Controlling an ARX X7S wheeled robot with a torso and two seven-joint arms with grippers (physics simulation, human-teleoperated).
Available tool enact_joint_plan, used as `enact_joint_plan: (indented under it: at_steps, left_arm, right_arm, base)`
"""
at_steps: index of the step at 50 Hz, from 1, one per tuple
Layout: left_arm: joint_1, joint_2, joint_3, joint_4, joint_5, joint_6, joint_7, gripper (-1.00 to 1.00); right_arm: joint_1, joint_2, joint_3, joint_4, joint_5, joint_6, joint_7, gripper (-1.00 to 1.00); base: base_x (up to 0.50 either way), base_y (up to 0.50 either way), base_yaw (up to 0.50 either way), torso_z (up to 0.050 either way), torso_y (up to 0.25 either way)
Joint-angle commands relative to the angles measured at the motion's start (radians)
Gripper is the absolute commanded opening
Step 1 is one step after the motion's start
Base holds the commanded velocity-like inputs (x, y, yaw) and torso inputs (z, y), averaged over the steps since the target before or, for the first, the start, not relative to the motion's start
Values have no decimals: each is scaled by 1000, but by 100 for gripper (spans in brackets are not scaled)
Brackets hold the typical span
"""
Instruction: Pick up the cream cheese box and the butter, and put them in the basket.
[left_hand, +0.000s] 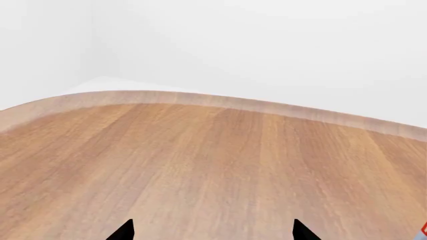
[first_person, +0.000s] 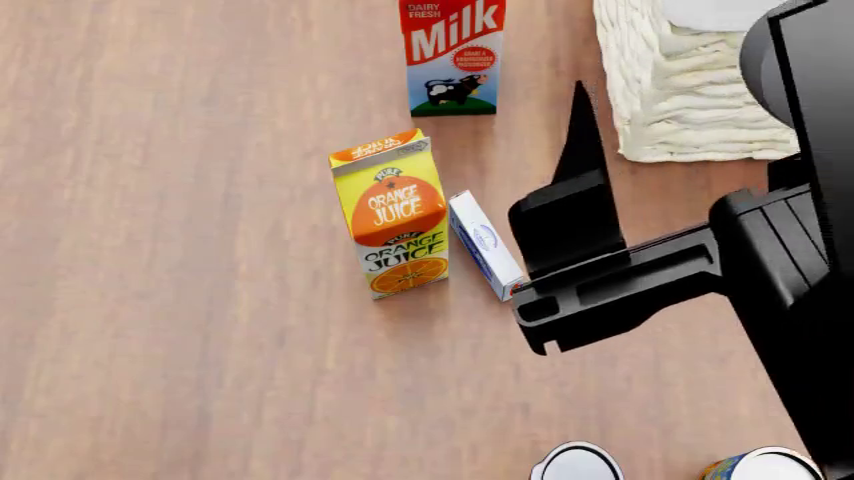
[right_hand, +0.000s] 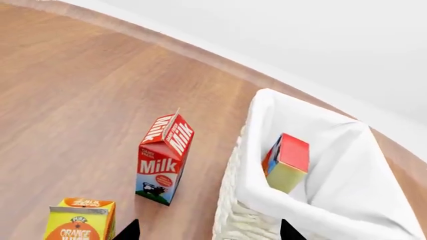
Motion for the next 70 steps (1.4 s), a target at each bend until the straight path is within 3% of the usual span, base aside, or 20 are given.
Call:
enact_joint_plan:
  at_steps: [1,3,34,70]
  left_arm:
    - [4,-2,-3,-1,0,5,0,100]
    - [3,-3,-2,-1,0,5,0,100]
    - [11,-8,-5,1,-1,16,-1,100]
    - [19,-14,-6,-4,2,28,2,100]
  right_arm:
    - [-73,-45,1,7,-86,13,-65,100]
    - [-28,-58,-30,47,-69,21,-57,100]
    - [-201,-123,-31,70,-329,22,-253,100]
    - [-280,-202,-166,157,-606,-5,-458,100]
  base:
    - [0,0,0,0,0]
    - [0,0,0,0,0]
    - [0,0,0,0,0]
    - [0,0,0,0,0]
